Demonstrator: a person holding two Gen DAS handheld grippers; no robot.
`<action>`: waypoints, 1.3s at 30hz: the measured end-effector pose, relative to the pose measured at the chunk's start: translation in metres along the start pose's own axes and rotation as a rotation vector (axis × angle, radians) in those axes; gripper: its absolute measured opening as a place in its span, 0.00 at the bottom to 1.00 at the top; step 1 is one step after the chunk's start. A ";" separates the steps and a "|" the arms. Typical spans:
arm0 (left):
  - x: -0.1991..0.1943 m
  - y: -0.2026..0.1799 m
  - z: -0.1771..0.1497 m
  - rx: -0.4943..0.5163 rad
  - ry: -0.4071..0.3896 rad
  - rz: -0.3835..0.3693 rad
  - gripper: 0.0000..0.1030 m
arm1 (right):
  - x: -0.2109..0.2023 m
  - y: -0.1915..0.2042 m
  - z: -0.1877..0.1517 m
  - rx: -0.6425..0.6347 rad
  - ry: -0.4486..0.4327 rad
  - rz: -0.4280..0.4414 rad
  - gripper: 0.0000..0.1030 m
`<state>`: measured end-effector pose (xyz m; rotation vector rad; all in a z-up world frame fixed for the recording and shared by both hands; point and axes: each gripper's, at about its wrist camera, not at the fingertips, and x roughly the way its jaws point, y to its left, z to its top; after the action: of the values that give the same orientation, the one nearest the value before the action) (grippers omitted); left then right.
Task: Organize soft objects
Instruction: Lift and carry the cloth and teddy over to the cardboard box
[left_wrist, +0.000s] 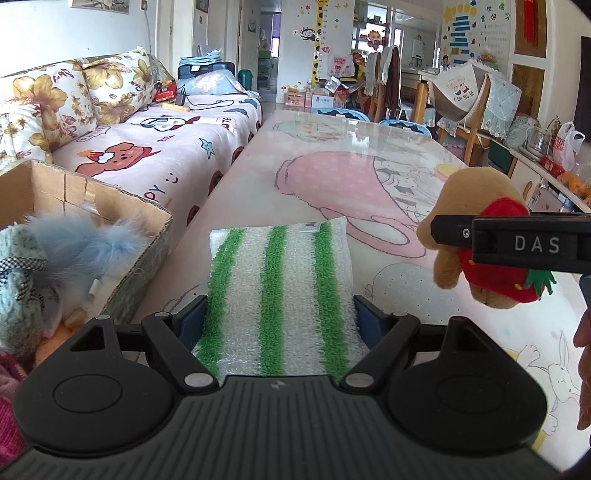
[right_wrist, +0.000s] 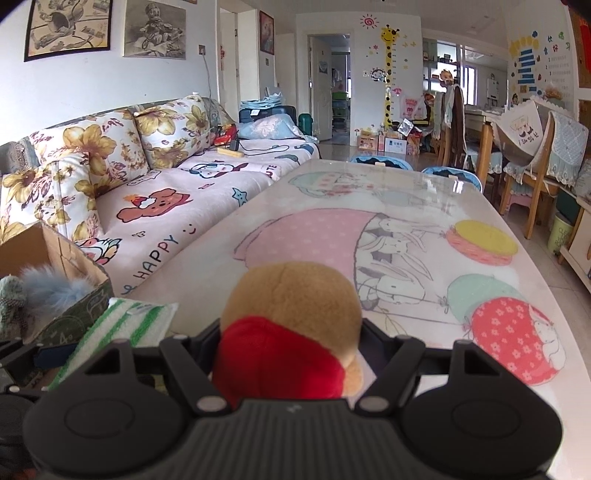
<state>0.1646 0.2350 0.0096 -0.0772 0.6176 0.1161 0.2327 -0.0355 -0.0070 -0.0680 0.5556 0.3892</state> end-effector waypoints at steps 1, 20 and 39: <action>-0.001 0.000 0.000 0.002 -0.003 0.000 0.98 | -0.003 0.001 0.000 -0.001 -0.002 -0.001 0.72; -0.027 0.008 -0.009 0.021 -0.107 0.026 0.98 | -0.063 0.022 -0.007 0.070 -0.032 0.039 0.72; -0.056 0.019 -0.008 -0.016 -0.237 0.049 0.99 | -0.112 0.071 -0.016 0.065 -0.071 0.161 0.72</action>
<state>0.1127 0.2480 0.0353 -0.0629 0.3815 0.1756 0.1106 -0.0104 0.0411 0.0538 0.5048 0.5282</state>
